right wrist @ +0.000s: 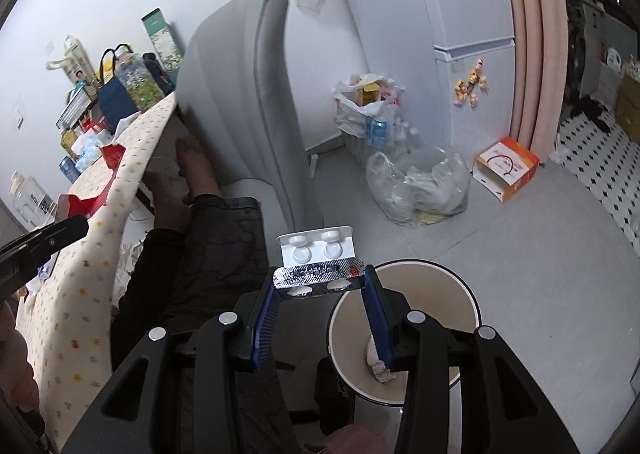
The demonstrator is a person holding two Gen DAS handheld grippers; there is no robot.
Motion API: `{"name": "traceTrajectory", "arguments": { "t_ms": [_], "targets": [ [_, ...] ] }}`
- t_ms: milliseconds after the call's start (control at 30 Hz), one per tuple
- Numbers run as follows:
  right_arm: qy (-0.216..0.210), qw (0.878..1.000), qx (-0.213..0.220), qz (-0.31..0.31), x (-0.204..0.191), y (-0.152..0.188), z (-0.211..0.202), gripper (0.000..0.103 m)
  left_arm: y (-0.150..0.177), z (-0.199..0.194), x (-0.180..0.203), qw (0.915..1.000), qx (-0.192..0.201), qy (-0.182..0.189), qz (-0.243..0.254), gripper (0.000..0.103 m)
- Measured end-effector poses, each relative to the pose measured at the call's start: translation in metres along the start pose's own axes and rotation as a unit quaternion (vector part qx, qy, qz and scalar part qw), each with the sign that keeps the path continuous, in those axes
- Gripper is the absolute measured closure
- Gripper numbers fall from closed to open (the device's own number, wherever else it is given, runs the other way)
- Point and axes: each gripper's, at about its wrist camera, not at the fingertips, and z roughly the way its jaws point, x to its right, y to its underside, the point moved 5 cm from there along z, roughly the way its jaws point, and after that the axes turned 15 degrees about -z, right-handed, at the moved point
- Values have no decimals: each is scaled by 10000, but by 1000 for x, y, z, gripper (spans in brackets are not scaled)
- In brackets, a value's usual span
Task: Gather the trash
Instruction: 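Carry the red packet and blister pack with both tools over the bin, then open both tools to drop the packet and blister pack into the bin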
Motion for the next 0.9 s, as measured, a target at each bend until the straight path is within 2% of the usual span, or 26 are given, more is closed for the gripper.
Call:
{"name": "traceTrajectory", "arguments": {
  "t_ms": [100, 167, 300, 567, 700, 900],
  "targets": [
    [7, 9999, -36, 121, 9, 4, 10, 59, 1, 5, 10, 10000, -61, 11, 34, 77],
    [0, 9998, -39, 196, 14, 7, 12, 45, 3, 9, 17, 9999, -120, 41, 74, 77],
    [35, 9992, -36, 396, 27, 14, 9, 39, 5, 17, 32, 9995, -219, 120, 202, 77],
    [375, 9964, 259, 709, 67, 14, -37, 20, 10, 32, 77, 9969, -466, 443, 453, 77],
    [696, 9932, 443, 820, 88, 13, -66, 17, 19, 40, 105, 9941, -633, 626, 621, 77],
    [969, 9888, 515, 1016, 113, 21, -87, 15, 33, 54, 146, 9885, -853, 814, 947, 77]
  ]
}}
